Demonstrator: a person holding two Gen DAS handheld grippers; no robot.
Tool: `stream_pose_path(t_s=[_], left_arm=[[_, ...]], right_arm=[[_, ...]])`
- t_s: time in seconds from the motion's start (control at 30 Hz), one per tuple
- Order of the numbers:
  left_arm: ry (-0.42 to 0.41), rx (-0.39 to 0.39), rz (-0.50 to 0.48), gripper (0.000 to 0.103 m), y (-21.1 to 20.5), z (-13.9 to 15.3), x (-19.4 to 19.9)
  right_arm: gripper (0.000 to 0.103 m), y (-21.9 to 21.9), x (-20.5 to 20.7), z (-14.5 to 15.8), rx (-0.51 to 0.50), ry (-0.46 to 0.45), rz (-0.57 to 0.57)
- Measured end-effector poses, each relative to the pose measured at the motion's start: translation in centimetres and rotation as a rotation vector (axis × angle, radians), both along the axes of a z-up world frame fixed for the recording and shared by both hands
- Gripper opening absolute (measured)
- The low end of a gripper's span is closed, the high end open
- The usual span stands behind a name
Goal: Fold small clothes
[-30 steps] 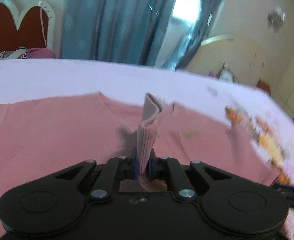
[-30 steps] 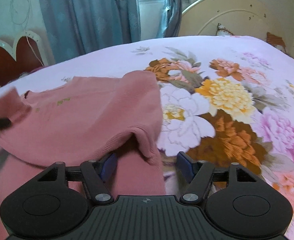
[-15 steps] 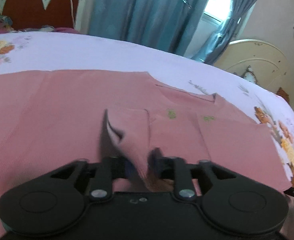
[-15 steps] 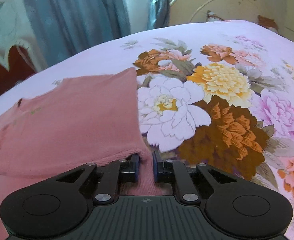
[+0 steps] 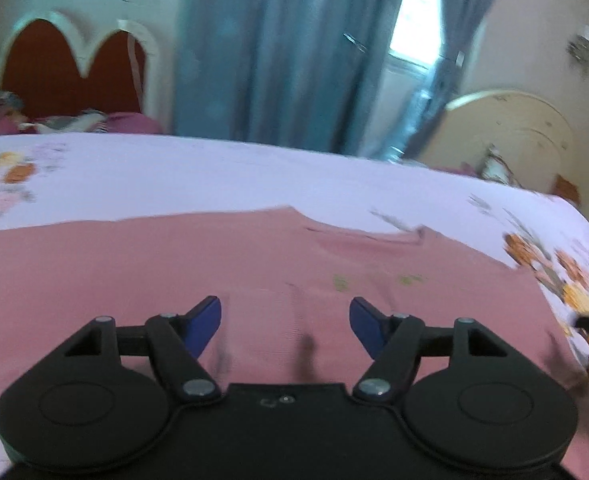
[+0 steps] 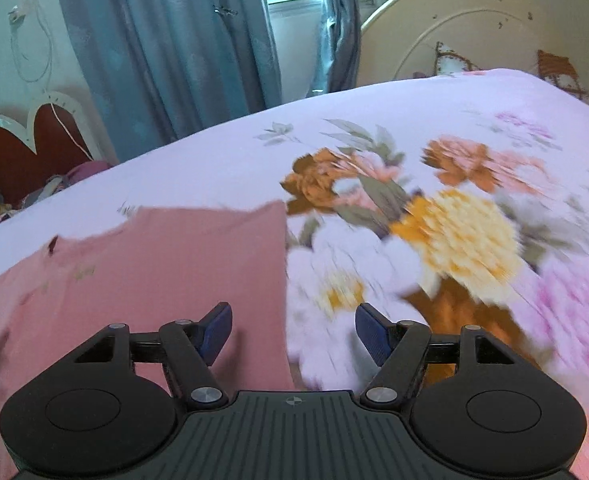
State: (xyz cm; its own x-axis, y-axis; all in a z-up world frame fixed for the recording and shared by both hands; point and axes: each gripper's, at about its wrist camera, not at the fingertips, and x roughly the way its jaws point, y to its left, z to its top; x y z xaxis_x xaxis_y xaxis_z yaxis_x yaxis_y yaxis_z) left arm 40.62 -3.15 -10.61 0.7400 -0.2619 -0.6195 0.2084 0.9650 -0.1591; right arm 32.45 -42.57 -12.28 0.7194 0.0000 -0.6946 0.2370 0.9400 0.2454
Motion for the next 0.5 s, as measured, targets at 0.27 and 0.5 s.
stream_pose_path(t_s=[0.27, 0.5], left_arm=[[0.087, 0.037, 0.005, 0.069, -0.5, -3.6, 1.0], [0.074, 0.082, -0.003, 0.070, -0.8, -3.8, 0.3]], right_arm=[[0.038, -2.0, 8.1, -2.9, 0.114, 0.041, -0.023], [0.006, -0.5, 8.5, -3.5, -0.048, 0.008, 0.013]])
